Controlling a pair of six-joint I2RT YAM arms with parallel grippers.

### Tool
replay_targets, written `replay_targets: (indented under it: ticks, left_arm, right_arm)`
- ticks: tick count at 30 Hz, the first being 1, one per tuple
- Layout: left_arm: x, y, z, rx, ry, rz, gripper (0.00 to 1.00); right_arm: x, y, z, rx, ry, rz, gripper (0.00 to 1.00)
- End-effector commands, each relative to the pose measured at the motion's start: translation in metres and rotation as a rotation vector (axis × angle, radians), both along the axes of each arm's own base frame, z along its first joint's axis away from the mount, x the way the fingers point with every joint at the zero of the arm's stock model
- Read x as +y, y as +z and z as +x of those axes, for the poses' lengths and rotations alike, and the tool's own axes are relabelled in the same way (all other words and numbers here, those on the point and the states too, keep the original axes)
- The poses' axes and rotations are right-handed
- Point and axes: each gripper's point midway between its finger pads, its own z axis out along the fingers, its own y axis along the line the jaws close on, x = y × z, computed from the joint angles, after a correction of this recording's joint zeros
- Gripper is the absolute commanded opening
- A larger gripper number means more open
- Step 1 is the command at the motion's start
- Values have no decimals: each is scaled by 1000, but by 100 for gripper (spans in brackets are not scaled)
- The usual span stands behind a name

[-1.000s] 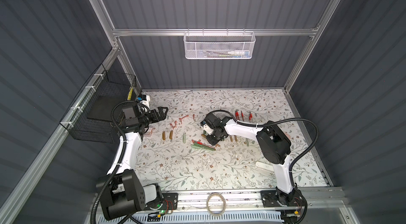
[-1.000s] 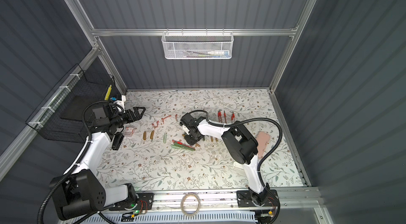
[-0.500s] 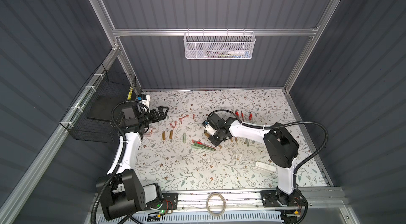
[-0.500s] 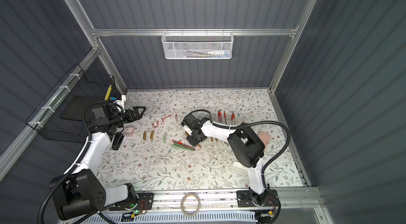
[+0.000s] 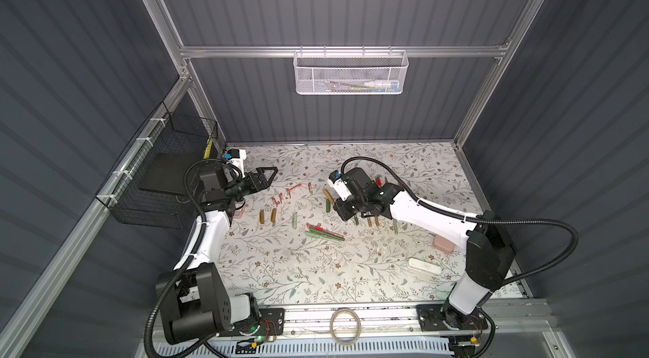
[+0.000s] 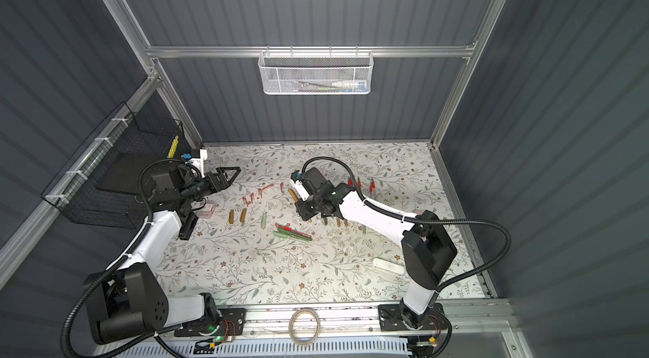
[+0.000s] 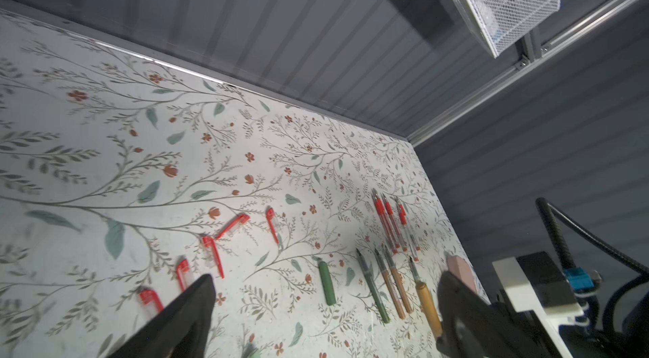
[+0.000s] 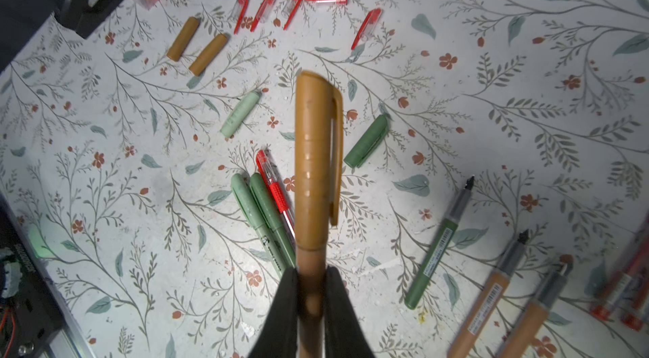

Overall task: Remove pen caps from pens
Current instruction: Open the pen cap on the pen.

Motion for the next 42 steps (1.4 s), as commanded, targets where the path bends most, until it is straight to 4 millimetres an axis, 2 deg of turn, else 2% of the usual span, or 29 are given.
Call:
replay_targets:
  ticks: [1, 6, 11, 15, 17, 21, 27, 31, 42]
  left_arm:
    - [-33, 8, -6, 0, -118, -69, 97]
    - [-72, -1, -17, 21, -238, -104, 92]
    - [-109, -14, -25, 68, -329, -117, 80]
    - [-133, -24, -29, 97, -384, -111, 76]
    - [-137, -24, -28, 107, -390, -117, 74]
    - [-141, -29, -27, 107, -395, -118, 60]
    - [-149, -32, -33, 118, -420, -117, 49]
    - [-147, -29, -31, 108, -405, -97, 33]
    - [-147, -25, -33, 96, -405, -108, 0]
  right_arm:
    - [11, 15, 6, -17, -83, 113, 0]
    - [25, 29, 2, -48, -119, 196, 0]
    - [34, 32, -1, -43, -168, 223, 0]
    - [37, 32, -4, -60, -190, 238, 0]
    - [39, 33, -5, -49, -192, 234, 0]
    - [47, 37, -8, -62, -173, 273, 0]
    - [54, 35, -7, -56, -161, 266, 0]
    - [57, 32, -7, -42, -150, 238, 0]
    - [61, 34, -7, -46, -150, 267, 0]
